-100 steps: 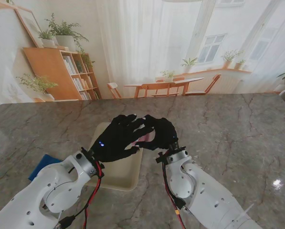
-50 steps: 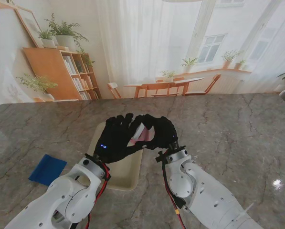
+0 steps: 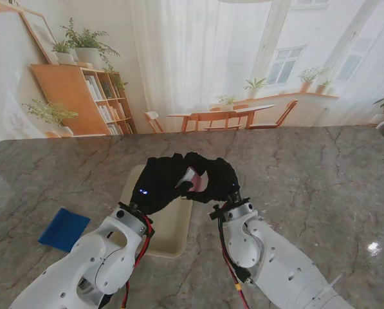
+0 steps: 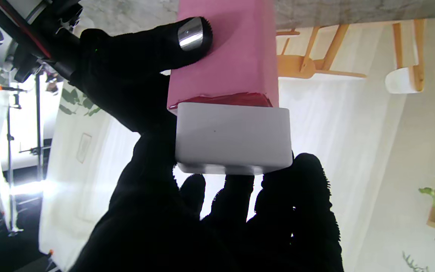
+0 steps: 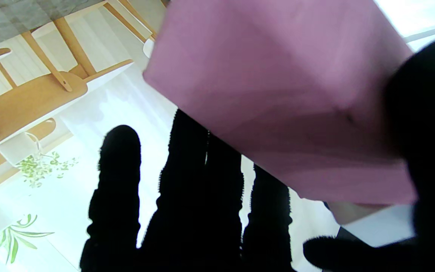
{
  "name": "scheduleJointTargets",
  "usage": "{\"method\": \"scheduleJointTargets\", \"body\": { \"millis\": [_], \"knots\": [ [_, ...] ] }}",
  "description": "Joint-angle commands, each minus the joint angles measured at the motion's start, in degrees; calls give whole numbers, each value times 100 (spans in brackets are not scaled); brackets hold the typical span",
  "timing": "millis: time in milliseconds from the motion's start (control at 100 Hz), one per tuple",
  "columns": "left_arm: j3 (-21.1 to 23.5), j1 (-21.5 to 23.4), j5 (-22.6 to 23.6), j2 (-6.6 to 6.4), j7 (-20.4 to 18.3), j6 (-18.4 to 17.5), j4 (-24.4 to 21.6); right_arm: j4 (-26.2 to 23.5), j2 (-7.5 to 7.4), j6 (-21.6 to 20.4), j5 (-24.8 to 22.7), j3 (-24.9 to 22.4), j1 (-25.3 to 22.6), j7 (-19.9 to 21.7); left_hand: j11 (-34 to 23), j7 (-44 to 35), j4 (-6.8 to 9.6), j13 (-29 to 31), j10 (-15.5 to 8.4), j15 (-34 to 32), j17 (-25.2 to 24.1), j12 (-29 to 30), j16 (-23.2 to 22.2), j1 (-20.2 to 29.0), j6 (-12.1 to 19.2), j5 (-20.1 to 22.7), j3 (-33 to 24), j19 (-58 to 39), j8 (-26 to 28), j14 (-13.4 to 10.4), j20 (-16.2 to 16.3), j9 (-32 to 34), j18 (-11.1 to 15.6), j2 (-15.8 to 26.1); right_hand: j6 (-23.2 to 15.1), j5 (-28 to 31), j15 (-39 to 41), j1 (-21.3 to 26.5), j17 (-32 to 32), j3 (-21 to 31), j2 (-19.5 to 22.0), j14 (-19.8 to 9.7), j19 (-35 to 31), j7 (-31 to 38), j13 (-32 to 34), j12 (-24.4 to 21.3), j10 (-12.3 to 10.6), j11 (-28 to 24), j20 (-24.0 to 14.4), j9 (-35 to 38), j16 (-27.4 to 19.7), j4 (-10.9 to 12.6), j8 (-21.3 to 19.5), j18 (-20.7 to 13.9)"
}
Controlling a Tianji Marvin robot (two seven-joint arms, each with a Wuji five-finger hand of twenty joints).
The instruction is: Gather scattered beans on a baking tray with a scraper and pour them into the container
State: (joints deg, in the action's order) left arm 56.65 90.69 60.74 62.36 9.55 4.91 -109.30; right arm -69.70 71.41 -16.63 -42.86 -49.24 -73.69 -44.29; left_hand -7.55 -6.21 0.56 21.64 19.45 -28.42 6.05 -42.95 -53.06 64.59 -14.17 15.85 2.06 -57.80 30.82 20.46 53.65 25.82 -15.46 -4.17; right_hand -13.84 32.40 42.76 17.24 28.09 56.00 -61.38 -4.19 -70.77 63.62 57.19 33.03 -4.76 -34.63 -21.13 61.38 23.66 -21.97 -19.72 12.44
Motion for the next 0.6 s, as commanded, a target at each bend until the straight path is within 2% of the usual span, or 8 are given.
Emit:
{"method": "scheduleJointTargets", "body": {
  "millis": [0, 50, 170, 190, 270, 400, 500, 590],
  "knots": [
    [2, 20, -85, 18, -15, -201, 56, -56, 13, -15, 25, -8, 7, 56, -532, -20, -251, 390, -514, -157, 212, -3, 142, 767, 211, 143, -76, -132, 48, -635, -213, 499, 365, -163, -1151, 378, 137, 1199, 31, 1252, 1225, -153, -94, 1013, 164, 295, -841, -972, -69, 585, 100, 379, -304, -15],
    [20, 17, -116, 18, 5, -298, 71, -57, 18, -20, 45, -10, 4, 66, -542, -55, -233, 548, -630, -40, 351, 120, 343, 929, 279, 242, -175, -113, 74, -754, -346, 612, 443, -328, -1150, 379, 140, 1198, 31, 1250, 1222, -157, -94, 1013, 171, 294, -845, -971, -69, 584, 101, 378, -302, -15],
    [122, 24, -122, -7, -3, -695, 103, -55, 34, -38, 108, -17, -2, 92, -530, -98, -216, 978, -831, 402, 689, 398, 923, 935, 473, 370, -1047, 43, 116, -1149, -672, 768, 714, -815, -1160, 382, 140, 1197, 32, 1250, 1224, -158, -94, 1013, 171, 292, -849, -970, -69, 583, 100, 377, -302, -15],
    [151, 25, -116, -15, -16, -803, 107, -54, 37, -42, 123, -19, -4, 98, -538, -101, -266, 1058, -988, 436, 746, 447, 857, 936, 505, 385, -1226, 85, 122, -1200, -744, 811, 763, -945, -1157, 382, 139, 1199, 32, 1252, 1222, -157, -94, 1014, 169, 293, -851, -972, -68, 587, 100, 378, -302, -15],
    [235, 23, -92, -42, -59, -1103, 128, -51, 48, -60, 175, -27, -9, 125, -504, -118, -382, 1329, -1225, 872, 850, 627, 724, 938, 630, 455, -1940, 271, 133, -1387, -948, 943, 896, -1371, -1167, 371, 136, 1190, 32, 1251, 1234, -167, -94, 1004, 165, 291, -854, -972, -68, 587, 98, 377, -296, -15],
    [388, 15, -73, -88, -194, -1627, 160, -58, 61, -73, 232, -43, -22, 144, -408, -252, -457, 1584, -1512, 1448, 906, 920, 1207, 934, 768, 635, -2670, 655, 239, -1683, -1256, 1027, 1053, -1602, -1172, 377, 135, 1187, 32, 1251, 1232, -168, -94, 1009, 169, 291, -858, -971, -68, 587, 98, 377, -299, -17],
    [451, 4, -165, -97, -243, -1883, 215, -76, 89, -105, 362, -74, -52, 195, -382, -628, -444, 1632, -1668, 1624, 926, 1104, 1595, 936, 1046, 902, -3053, 834, 630, -1836, -1617, 1046, 1022, -1644, -1188, 383, 132, 1189, 37, 1253, 1226, -177, -92, 1010, 173, 289, -868, -967, -67, 587, 97, 378, -299, -21],
    [495, 13, -138, -106, -229, -2002, 235, -95, 99, -134, 444, -104, -75, 253, -389, -1306, -524, 1699, -1847, 1682, 943, 1195, 1883, 934, 1337, 1084, -3399, 860, 1371, -1986, -1819, 1080, 1020, -1839, -1196, 382, 128, 1176, 37, 1252, 1222, -184, -86, 1006, 173, 289, -874, -966, -64, 590, 96, 375, -297, -35]
  ]
}}
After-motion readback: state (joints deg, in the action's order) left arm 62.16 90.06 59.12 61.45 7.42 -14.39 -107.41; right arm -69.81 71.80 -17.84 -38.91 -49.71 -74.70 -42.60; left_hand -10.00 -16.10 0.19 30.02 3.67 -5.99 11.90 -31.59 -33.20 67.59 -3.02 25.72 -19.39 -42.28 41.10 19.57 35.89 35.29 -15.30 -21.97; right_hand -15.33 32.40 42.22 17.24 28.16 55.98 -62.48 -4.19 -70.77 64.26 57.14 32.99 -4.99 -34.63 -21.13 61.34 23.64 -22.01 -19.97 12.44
